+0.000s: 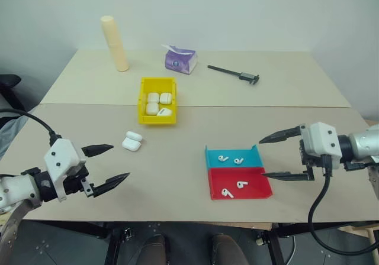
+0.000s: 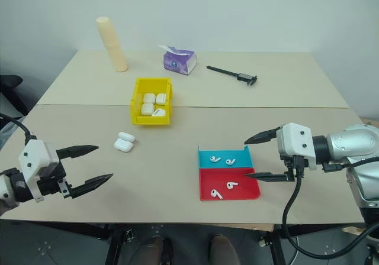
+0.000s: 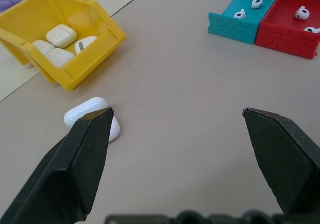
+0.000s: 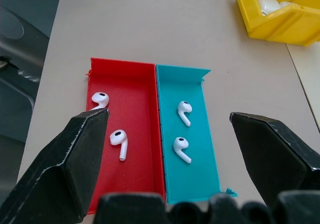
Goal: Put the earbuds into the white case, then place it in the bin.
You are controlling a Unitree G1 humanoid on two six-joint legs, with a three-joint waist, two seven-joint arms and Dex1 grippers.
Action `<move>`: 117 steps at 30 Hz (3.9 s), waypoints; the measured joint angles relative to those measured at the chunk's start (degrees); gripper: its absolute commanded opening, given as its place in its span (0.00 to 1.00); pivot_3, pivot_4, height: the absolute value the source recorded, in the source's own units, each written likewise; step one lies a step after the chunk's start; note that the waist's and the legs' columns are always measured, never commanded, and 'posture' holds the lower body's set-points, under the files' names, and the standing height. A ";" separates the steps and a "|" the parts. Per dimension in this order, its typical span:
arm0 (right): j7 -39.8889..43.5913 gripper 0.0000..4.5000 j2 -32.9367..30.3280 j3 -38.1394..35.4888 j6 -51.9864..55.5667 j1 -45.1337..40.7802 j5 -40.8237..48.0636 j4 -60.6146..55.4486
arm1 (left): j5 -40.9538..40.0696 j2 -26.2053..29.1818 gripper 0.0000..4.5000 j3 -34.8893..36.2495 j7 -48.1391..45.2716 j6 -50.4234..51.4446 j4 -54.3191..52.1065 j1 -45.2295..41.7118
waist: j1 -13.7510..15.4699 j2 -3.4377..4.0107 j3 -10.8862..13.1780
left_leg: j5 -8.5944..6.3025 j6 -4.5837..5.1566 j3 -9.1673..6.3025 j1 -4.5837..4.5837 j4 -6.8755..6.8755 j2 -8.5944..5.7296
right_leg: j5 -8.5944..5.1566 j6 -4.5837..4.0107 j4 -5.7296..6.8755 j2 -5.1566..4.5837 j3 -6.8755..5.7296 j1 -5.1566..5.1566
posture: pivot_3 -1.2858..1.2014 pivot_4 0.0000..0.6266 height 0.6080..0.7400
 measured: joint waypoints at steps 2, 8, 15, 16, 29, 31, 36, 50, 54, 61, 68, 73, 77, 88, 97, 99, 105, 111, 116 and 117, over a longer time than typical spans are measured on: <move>-0.08 1.00 0.00 0.00 0.00 0.00 -0.14 0.00 | -0.04 0.26 1.00 0.28 0.18 0.36 -0.03 -0.14 | 0.00 0.00 0.00 | 0.00 0.00 0.00 0.00 0.00 0.00 | 0.00 0.00 0.00 0.00 0.00 0.00 | 0.52 0.24 1.00; -0.14 1.00 -1.15 0.09 0.09 0.13 -0.79 -0.31 | -0.39 -0.20 1.00 1.31 5.83 4.82 -3.15 -0.53 | -0.02 0.00 0.00 | -0.01 0.00 -0.03 -0.01 0.00 0.00 | 0.00 0.00 -0.01 -0.01 0.02 0.00 | 0.52 0.24 1.00; -1.66 1.00 -1.27 0.07 0.55 1.87 -0.78 -1.56 | -3.70 3.95 1.00 1.08 15.07 22.32 -6.87 -6.40 | 0.15 -0.02 0.01 | 0.01 -0.01 -0.07 0.03 0.02 -0.01 | 0.01 0.01 0.02 0.01 -0.01 0.04 | 0.52 0.24 1.00; -2.06 1.00 -1.28 0.18 0.57 2.00 -0.97 -1.85 | -4.87 7.17 1.00 -0.34 17.03 28.44 -6.79 -10.48 | 0.34 -0.03 0.01 | 0.01 -0.01 -0.07 0.05 0.02 -0.02 | 0.01 0.02 0.02 0.01 -0.03 0.07 | 0.52 0.24 1.00; -8.28 1.00 -1.42 7.11 7.39 0.36 -7.68 -1.93 | -10.46 6.87 1.00 -38.25 31.63 65.68 23.94 -61.00 | 0.63 -0.05 0.02 | 0.01 -0.01 -0.03 -0.07 0.05 -0.11 | 0.01 0.08 0.07 0.08 0.04 -0.01 | 0.52 0.24 1.00; -9.11 1.00 -0.70 8.82 7.75 -0.67 -8.70 -1.90 | -10.27 5.17 1.00 -44.09 32.10 65.68 29.63 -65.31 | 0.61 -0.07 0.03 | 0.01 -0.01 0.01 -0.19 0.06 -0.11 | 0.01 0.08 0.03 0.08 0.06 -0.13 | 0.52 0.24 1.00; -9.24 1.00 0.12 10.52 8.24 -1.50 -9.69 -1.22 | -9.07 4.77 1.00 -56.39 30.56 65.69 36.65 -72.22 | 0.60 -0.09 0.05 | 0.02 -0.03 -0.02 -0.50 0.14 -0.11 | 0.00 0.09 0.03 0.10 0.01 -0.33 | 0.52 0.24 1.00; -8.74 1.00 0.99 12.07 10.27 -4.43 -9.85 0.26 | 4.87 -1.79 1.00 -75.77 12.71 58.27 53.92 -84.50 | 1.34 -0.08 0.05 | 0.04 -0.04 0.08 -0.53 0.19 -0.14 | 0.00 0.09 0.04 0.09 -0.11 -0.28 | 0.52 0.24 1.00; -8.64 1.00 -0.66 10.50 11.51 -4.40 -9.13 -1.99 | 9.35 -4.09 1.00 -78.89 7.45 54.68 58.28 -86.37 | 1.35 -0.09 0.05 | 0.04 -0.04 0.05 -0.54 0.20 -0.14 | 0.00 0.09 0.04 0.09 -0.11 -0.28 | 0.52 0.24 1.00; -8.45 1.00 -2.81 6.09 14.14 -3.21 -5.25 -7.18 | 16.57 -9.41 1.00 -79.29 2.55 49.31 67.53 -87.96 | 1.27 -0.10 0.06 | 0.03 -0.03 -0.01 -0.56 0.20 -0.14 | 0.00 0.09 0.03 0.09 -0.11 -0.28 | 0.52 0.24 1.00; -9.24 1.00 -3.97 4.03 15.51 -2.25 -4.90 -9.58 | 22.02 -13.56 1.00 -79.21 -0.76 47.03 73.36 -88.09 | 1.29 -0.12 0.07 | 0.03 -0.02 -0.03 -0.57 0.21 -0.14 | 0.00 0.09 0.03 0.09 -0.12 -0.28 | 0.52 0.24 1.00; -10.23 1.00 -4.00 4.00 15.90 -0.79 -5.01 -9.63 | 24.95 -15.51 1.00 -78.32 -2.18 46.92 75.72 -88.10 | 1.26 -0.12 0.07 | 0.03 -0.02 -0.07 -0.60 0.21 -0.14 | 0.00 0.10 0.03 0.08 -0.12 -0.30 | 0.52 0.24 1.00; -10.79 1.00 -4.08 4.00 15.90 -0.47 -5.02 -9.81 | 26.19 -15.73 1.00 -77.80 -3.72 47.09 76.31 -88.10 | 1.21 -0.12 0.07 | 0.03 -0.02 -0.09 -0.59 0.21 -0.14 | 0.00 0.10 0.04 0.09 -0.12 -0.30 | 0.52 0.24 1.00; -11.56 1.00 -4.07 4.12 15.89 -0.48 -5.51 -9.91 | 29.32 -16.45 0.61 -77.30 -5.57 47.08 77.26 -88.09 | 1.21 -0.12 0.07 | 0.03 -0.02 -0.13 -0.59 0.21 -0.14 | 0.00 0.10 0.04 0.08 -0.12 -0.29 | 0.52 0.24 1.00; -11.22 1.00 -5.42 3.77 15.88 -1.17 -5.20 -10.24 | 30.11 -8.96 0.61 -69.02 -2.94 45.09 58.20 -83.30 | 0.95 -0.11 0.08 | 0.03 -0.02 -0.23 -0.60 0.21 -0.12 | 0.00 0.10 0.06 0.08 -0.06 -0.33 | 0.52 0.24 1.00; -10.34 1.00 -6.77 3.04 15.90 -1.77 -4.88 -10.61 | 29.54 -6.27 0.61 -64.73 -2.04 46.24 51.31 -80.78 | 0.84 -0.11 0.08 | 0.03 -0.02 -0.24 -0.58 0.21 -0.11 | 0.00 0.10 0.09 0.08 -0.06 -0.32 | 0.52 0.24 1.00; -4.48 1.00 -10.89 2.66 15.75 -6.23 -1.65 -11.92 | 22.76 -2.74 0.61 -42.96 0.88 37.85 26.25 -59.09 | 0.53 -0.07 0.06 | 0.03 -0.02 -0.21 -0.40 0.22 -0.10 | -0.01 0.08 0.32 0.01 0.04 -0.30 | 0.52 0.24 1.00; 2.99 1.00 -11.09 10.12 11.92 -12.14 -2.00 -14.17 | 13.38 -17.25 0.61 -21.94 3.97 17.05 12.87 -36.77 | 0.78 -0.04 0.03 | 0.02 0.00 -0.19 -0.24 0.33 -0.11 | -0.01 0.07 0.37 -0.04 0.00 -0.13 | 0.52 0.24 1.00; 1.87 1.00 -9.77 19.28 18.86 -17.40 -6.90 -16.75 | 12.04 -28.32 0.61 -19.44 2.38 -10.88 11.90 -23.22 | 0.85 -0.02 0.00 | 0.02 0.00 -0.15 -0.19 0.27 -0.10 | -0.02 0.04 0.39 -0.04 0.06 -0.14 | 0.52 0.24 1.00; 0.99 1.00 -9.25 20.92 21.16 -17.79 -7.78 -17.29 | 12.34 -30.37 0.61 -19.60 2.71 -15.46 12.43 -21.70 | 0.94 -0.02 0.00 | 0.02 0.00 -0.15 -0.19 0.27 -0.11 | -0.01 0.04 0.39 -0.05 0.05 -0.15 | 0.52 0.24 1.00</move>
